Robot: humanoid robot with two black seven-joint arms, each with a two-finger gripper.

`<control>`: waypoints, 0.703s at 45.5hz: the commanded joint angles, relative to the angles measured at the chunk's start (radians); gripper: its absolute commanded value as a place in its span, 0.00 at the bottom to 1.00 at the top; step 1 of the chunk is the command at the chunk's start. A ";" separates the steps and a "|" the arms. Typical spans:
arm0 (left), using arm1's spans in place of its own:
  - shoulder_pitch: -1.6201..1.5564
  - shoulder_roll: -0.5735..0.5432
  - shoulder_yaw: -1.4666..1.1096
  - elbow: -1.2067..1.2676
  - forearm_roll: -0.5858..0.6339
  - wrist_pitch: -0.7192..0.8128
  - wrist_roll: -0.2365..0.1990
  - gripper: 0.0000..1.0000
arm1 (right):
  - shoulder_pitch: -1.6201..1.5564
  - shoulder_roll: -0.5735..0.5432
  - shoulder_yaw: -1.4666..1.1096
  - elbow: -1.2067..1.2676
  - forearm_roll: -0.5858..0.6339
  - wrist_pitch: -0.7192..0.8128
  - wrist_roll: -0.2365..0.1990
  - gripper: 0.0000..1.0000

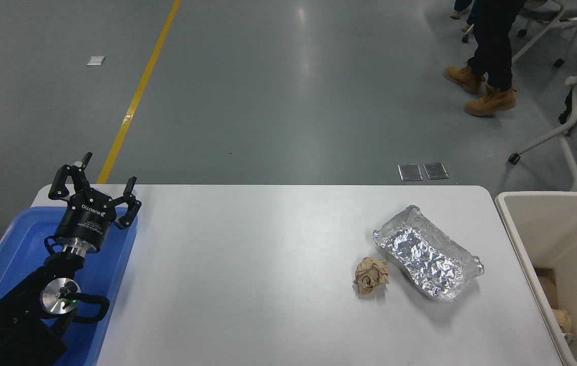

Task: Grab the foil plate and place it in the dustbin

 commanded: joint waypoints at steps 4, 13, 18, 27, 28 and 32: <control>0.000 0.000 0.000 0.000 0.000 0.000 0.000 0.98 | -0.001 -0.001 0.000 0.000 0.000 -0.001 0.000 0.00; 0.000 0.000 0.000 0.000 0.000 0.000 0.000 0.98 | -0.001 0.004 0.006 0.001 0.000 -0.001 0.000 0.00; 0.000 0.000 0.000 0.000 0.000 0.000 0.000 0.98 | 0.000 0.010 0.006 0.000 0.000 -0.001 0.000 0.00; 0.000 0.000 0.000 0.000 0.000 0.000 0.000 0.98 | 0.003 0.012 0.006 0.000 -0.002 -0.001 0.000 0.00; 0.000 0.000 0.000 0.000 0.000 0.000 0.000 0.98 | 0.002 0.010 0.006 0.000 -0.002 0.000 0.000 0.00; 0.000 0.000 0.000 0.000 0.000 0.000 0.000 0.98 | 0.002 0.010 0.005 0.000 -0.002 -0.001 0.000 0.00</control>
